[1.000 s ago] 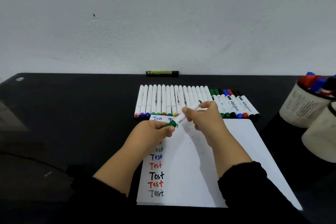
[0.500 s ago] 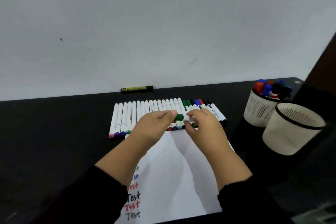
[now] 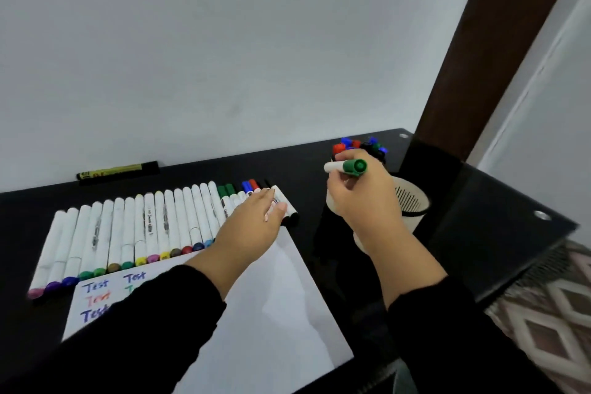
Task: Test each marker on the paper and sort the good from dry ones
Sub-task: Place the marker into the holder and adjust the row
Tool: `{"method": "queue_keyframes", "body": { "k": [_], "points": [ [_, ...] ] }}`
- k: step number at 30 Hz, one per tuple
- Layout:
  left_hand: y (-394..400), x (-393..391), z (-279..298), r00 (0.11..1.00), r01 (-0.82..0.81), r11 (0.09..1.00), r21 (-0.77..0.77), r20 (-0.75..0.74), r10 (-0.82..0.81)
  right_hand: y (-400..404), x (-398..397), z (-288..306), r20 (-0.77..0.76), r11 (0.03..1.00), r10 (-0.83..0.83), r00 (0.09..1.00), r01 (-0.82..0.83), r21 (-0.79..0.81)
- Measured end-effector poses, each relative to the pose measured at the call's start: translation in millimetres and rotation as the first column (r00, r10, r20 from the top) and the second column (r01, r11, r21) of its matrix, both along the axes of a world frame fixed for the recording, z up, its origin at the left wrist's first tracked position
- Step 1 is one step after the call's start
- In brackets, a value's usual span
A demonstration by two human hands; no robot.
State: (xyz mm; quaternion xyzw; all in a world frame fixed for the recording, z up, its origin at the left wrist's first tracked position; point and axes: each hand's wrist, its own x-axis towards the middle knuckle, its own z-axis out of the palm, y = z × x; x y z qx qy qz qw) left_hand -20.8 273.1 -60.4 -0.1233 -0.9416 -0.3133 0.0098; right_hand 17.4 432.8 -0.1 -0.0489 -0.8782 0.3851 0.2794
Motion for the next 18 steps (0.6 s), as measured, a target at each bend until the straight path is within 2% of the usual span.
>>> {"method": "queue_keyframes", "body": {
  "k": [3, 6, 18],
  "points": [
    [4, -15, -17, 0.998, 0.016, 0.958, -0.287, -0.051, -0.032, 21, -4, 11, -0.034, 0.999, -0.042, 0.999, 0.042, 0.021],
    [5, -20, -30, 0.998, -0.002, 0.894, -0.448, -0.055, -0.025, 32, -6, 17, -0.008, 0.997, -0.061, 0.998, 0.062, 0.054],
    [7, -17, -39, 0.996, -0.044, 0.887, -0.460, -0.088, 0.004, 43, -38, 28, 0.298, 0.968, -0.096, 0.950, 0.019, 0.250]
  ]
}}
